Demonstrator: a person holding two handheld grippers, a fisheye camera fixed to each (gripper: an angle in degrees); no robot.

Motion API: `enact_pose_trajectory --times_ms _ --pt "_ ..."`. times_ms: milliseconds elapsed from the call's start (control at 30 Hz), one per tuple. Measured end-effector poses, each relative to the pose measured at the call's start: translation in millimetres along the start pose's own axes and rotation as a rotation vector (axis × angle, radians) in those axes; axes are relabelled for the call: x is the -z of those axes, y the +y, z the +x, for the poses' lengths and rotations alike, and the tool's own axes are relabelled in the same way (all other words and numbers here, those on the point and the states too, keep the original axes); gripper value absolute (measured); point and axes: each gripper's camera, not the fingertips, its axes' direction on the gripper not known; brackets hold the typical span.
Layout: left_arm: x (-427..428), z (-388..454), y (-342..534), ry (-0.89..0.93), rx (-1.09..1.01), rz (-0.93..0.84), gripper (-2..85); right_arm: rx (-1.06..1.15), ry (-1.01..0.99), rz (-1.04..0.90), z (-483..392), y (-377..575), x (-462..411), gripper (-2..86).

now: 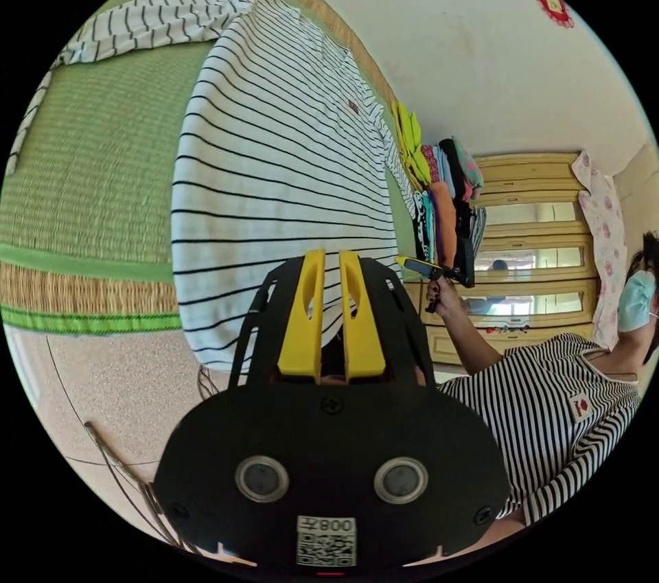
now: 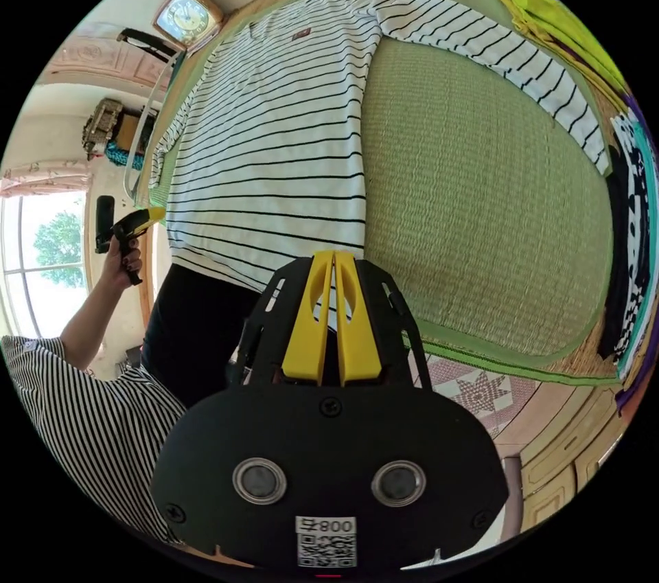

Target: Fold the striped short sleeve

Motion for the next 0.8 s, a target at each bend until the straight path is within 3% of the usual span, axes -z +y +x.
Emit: enact_pose_trajectory --times_ms 433,800 --pt "-190.9 131.4 -136.7 0.024 -0.367 -0.335 6.5 -0.553 0.141 0.612 181.9 4.1 87.5 6.4" --pt "-315.7 189.8 -185.6 0.112 -0.436 -0.41 6.4 -0.561 0.091 0.656 223.0 -4.7 58.9 4.4"
